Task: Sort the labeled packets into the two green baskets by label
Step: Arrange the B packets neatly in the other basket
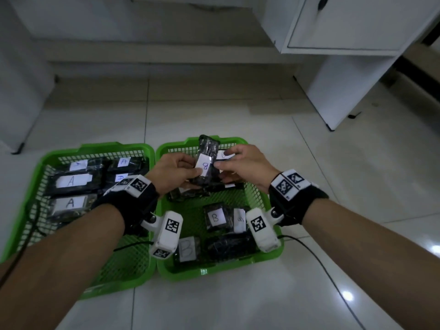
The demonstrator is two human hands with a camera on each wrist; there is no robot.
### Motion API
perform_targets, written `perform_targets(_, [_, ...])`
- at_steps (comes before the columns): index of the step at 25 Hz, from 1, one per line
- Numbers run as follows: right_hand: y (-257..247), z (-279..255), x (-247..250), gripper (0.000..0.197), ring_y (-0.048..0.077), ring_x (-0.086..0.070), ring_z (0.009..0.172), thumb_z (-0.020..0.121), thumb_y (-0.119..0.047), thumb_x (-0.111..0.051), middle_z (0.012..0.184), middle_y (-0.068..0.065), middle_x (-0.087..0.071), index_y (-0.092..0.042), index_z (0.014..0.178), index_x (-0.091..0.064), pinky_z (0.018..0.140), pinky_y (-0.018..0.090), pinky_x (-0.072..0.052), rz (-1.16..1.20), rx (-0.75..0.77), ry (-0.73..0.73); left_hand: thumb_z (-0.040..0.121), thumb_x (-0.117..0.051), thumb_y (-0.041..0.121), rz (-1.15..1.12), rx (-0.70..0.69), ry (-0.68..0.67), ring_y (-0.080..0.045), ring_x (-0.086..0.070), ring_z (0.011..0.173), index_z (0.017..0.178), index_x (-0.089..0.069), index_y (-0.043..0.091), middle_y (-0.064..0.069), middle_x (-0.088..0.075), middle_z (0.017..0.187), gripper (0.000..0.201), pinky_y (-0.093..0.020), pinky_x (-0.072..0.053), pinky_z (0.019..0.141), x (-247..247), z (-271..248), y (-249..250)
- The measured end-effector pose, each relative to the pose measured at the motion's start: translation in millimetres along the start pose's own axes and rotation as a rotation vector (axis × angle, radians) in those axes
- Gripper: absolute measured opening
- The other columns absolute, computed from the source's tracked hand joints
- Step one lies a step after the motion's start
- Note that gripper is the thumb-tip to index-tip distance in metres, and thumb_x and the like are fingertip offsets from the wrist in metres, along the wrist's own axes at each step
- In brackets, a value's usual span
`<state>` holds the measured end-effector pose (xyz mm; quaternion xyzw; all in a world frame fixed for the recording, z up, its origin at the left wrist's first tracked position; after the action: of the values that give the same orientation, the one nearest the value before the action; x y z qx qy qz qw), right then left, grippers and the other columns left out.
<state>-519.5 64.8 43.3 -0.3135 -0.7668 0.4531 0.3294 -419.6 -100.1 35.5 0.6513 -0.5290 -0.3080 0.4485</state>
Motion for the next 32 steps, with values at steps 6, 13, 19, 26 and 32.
perform_targets(6, [-13, 22, -33, 0.040, 0.018, -0.072, 0.072, 0.065, -0.045, -0.091, 0.077, -0.001, -0.075, -0.015, 0.087, -0.077, 0.066, 0.034, -0.058, -0.422, 0.275, -0.042, 0.071, -0.082, -0.002, 0.191, -0.119, -0.060, -0.023, -0.073, 0.093, 0.104, -0.068, 0.001, -0.010, -0.075, 0.102, 0.036, -0.035, -0.059, 0.087, 24, 0, 4])
perform_targets(13, [-34, 58, -54, 0.033, 0.011, -0.059, 0.062, 0.089, -0.052, -0.069, 0.072, -0.006, -0.064, -0.019, 0.082, -0.066, 0.058, 0.028, -0.050, -0.881, 0.547, 0.080, 0.081, -0.074, 0.019, 0.981, -0.288, 0.342, -0.022, -0.047, 0.127, 0.129, -0.055, 0.020, 0.000, -0.055, 0.133, 0.052, -0.035, -0.041, 0.104, 65, 16, -12])
perform_targets(19, [-17, 78, -77, 0.034, 0.017, -0.048, 0.060, 0.109, -0.033, -0.035, 0.071, -0.003, -0.051, -0.017, 0.083, -0.049, 0.057, 0.031, -0.034, -0.764, 0.538, -0.003, 0.077, -0.081, 0.025, 1.029, -0.225, 0.212, -0.022, -0.045, 0.132, 0.142, -0.044, 0.015, -0.003, -0.047, 0.144, 0.075, -0.036, -0.039, 0.110, 78, 25, -26])
perform_targets(26, [2, 76, -74, 0.036, 0.019, -0.061, 0.097, 0.090, -0.028, -0.069, 0.114, 0.000, -0.063, -0.013, 0.123, -0.063, 0.075, 0.030, -0.047, -1.029, 0.712, -0.101, 0.076, -0.082, 0.025, 0.975, -0.249, 0.226, -0.021, -0.045, 0.132, 0.142, -0.043, 0.016, -0.002, -0.047, 0.144, 0.077, -0.034, -0.037, 0.109, 80, 24, -29])
perform_targets(32, [7, 82, -89, 0.028, 0.020, -0.057, 0.095, 0.084, -0.028, -0.079, 0.101, 0.001, -0.066, -0.013, 0.103, -0.065, 0.071, 0.025, -0.034, -1.171, 0.666, -0.034, 0.072, -0.081, 0.018, 1.140, -0.351, 0.205, -0.020, -0.047, 0.126, 0.137, -0.044, 0.016, 0.000, -0.045, 0.139, 0.075, -0.037, -0.040, 0.109, 67, 23, -20])
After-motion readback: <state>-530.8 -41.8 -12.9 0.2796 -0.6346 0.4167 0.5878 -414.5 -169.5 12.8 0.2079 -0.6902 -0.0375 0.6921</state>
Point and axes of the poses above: each hand's wrist, its own z-axis towards the middle knuckle, its own x-axis out of the back of the hand, y = z × x, the point moved 2 cm from there along z, towards the middle knuckle
